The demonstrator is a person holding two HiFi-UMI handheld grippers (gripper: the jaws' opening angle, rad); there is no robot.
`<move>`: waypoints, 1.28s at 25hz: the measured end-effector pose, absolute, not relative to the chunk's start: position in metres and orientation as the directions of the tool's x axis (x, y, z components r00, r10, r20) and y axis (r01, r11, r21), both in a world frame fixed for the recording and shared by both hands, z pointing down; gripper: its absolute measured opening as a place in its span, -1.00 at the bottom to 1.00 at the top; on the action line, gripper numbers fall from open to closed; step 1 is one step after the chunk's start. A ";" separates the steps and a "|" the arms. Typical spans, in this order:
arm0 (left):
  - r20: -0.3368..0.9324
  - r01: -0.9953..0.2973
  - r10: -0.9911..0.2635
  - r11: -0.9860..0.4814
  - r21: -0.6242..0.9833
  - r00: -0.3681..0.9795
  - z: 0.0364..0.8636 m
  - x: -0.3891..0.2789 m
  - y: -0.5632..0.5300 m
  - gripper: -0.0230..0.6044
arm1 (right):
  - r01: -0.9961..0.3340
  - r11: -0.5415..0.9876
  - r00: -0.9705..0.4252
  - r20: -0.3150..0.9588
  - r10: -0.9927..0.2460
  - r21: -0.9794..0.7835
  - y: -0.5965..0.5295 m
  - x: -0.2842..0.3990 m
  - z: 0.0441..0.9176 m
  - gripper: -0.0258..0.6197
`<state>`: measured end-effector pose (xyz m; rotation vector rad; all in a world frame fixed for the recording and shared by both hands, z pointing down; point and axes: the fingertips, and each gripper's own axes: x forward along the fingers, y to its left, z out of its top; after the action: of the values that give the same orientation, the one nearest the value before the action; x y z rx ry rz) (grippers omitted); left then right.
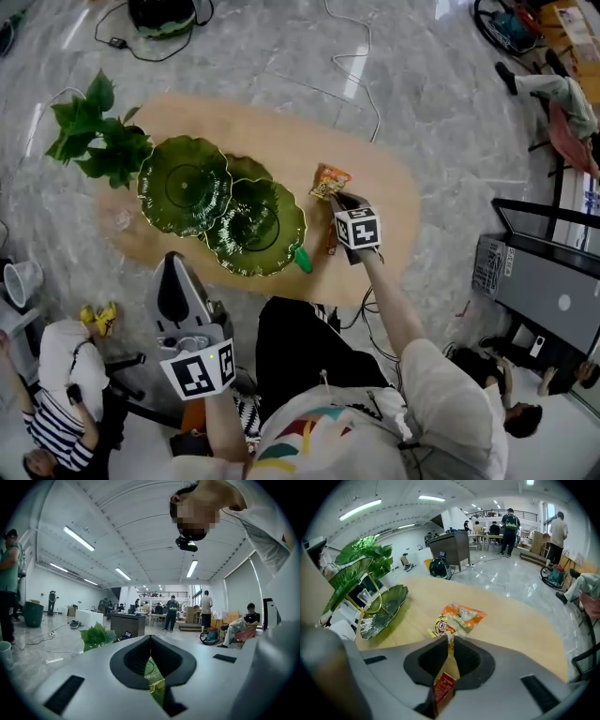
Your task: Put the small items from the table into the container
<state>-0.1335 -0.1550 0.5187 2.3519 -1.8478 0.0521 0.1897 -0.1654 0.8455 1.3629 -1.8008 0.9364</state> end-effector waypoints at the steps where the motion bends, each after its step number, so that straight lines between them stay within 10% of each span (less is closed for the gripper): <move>1: 0.121 -0.969 -0.964 -0.227 0.099 0.238 0.517 -0.134 -0.156 -0.90 | -0.972 0.197 -0.212 0.848 -0.486 -0.130 -0.168 0.189 0.840 -0.78; 19: -0.097 -0.986 -0.984 -0.156 0.059 0.150 0.299 -0.164 -0.124 -0.90 | -0.915 0.394 -0.394 0.412 -0.821 -0.089 -0.165 0.080 0.424 -0.84; 32: -0.132 -0.994 -0.988 -0.090 0.058 0.081 0.279 -0.185 -0.099 -0.90 | -0.763 0.633 -0.634 0.344 -0.693 -0.130 -0.178 -0.042 0.402 -0.84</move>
<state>-0.1849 -0.0988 0.2786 2.3438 -2.1502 -0.2183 -0.0418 -0.1778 0.4016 1.1819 -2.5949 0.3858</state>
